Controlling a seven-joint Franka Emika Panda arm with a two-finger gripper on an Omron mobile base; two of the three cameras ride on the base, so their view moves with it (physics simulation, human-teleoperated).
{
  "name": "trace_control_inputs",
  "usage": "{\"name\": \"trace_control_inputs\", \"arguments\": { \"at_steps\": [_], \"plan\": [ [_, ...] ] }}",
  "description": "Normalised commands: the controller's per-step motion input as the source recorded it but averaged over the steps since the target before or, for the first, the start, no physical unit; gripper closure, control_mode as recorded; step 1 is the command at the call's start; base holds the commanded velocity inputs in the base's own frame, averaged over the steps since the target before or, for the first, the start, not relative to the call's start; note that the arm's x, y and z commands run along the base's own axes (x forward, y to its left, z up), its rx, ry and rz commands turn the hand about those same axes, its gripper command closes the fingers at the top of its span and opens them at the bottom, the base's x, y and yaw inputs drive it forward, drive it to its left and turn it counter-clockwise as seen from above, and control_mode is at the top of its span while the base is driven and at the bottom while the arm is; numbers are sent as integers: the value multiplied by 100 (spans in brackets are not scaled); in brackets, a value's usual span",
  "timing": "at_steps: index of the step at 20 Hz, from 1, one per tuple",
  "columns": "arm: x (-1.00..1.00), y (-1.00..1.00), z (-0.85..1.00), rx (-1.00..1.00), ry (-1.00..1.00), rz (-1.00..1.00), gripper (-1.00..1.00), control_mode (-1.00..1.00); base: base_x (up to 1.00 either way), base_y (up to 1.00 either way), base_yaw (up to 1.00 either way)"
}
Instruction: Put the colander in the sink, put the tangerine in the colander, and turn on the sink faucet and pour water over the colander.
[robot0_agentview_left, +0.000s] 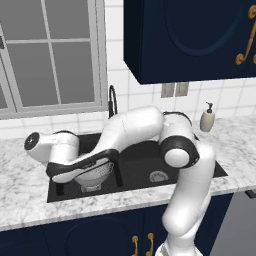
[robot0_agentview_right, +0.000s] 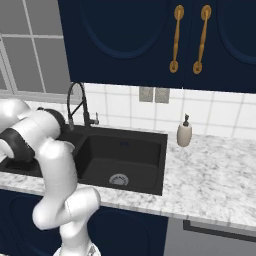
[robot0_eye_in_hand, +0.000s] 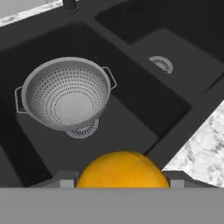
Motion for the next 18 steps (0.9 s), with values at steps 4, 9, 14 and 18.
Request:
{"name": "trace_control_inputs", "arguments": {
  "at_steps": [4,9,14,18],
  "plan": [
    [5,-100,0,17,0,0,100,-100,0,0,0],
    [76,-62,0,6,18,0,100,-100,0,0,0],
    [91,-6,0,0,35,0,100,-100,0,0,0],
    [72,26,-10,-11,32,-3,100,-100,0,0,0]
  ]
}}
